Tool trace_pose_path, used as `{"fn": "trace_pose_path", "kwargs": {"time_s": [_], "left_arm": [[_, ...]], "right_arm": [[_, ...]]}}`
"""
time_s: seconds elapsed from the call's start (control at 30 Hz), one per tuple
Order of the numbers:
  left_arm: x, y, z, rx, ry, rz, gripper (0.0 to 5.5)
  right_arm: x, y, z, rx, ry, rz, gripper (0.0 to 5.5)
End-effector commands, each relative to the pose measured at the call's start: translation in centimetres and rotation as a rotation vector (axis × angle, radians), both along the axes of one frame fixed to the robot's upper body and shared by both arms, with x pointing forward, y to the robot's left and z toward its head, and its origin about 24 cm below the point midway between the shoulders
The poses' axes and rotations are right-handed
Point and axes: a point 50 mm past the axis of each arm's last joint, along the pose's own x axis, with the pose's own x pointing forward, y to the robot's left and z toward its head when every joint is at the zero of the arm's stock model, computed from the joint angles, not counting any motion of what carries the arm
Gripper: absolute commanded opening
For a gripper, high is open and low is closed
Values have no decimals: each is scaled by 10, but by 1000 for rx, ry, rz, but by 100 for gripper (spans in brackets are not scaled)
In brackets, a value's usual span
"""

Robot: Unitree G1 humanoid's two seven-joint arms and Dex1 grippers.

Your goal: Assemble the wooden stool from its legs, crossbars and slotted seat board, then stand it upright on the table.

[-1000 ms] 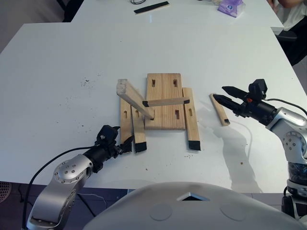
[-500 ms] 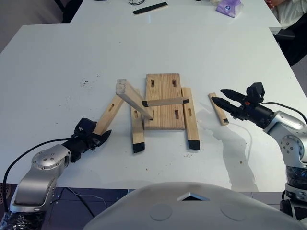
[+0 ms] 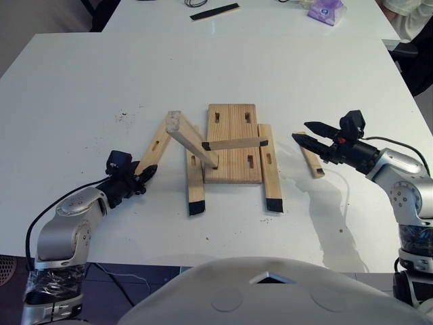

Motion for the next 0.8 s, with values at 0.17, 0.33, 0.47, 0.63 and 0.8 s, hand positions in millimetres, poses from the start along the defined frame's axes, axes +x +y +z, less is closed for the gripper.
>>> {"fn": "trace_pose_path", "kwargs": {"time_s": [0.17, 0.33, 0.47, 0.63, 0.8], "left_arm": [[71, 10, 123, -51, -692, 165, 200], [58, -63, 209, -337, -908, -307, 200], [26, -102, 226, -489, -816, -742, 200], [9, -127, 219, -534, -674, -981, 200], [5, -129, 205, -517, -607, -1009, 200]], "right_arm": [[38, -30, 53, 193, -188, -255, 309], [26, 12, 124, 373, -318, 76, 309], [1, 43, 165, 491, -358, 422, 309], [-11, 63, 172, 500, -299, 631, 309], [-16, 69, 178, 521, -288, 722, 309]]}}
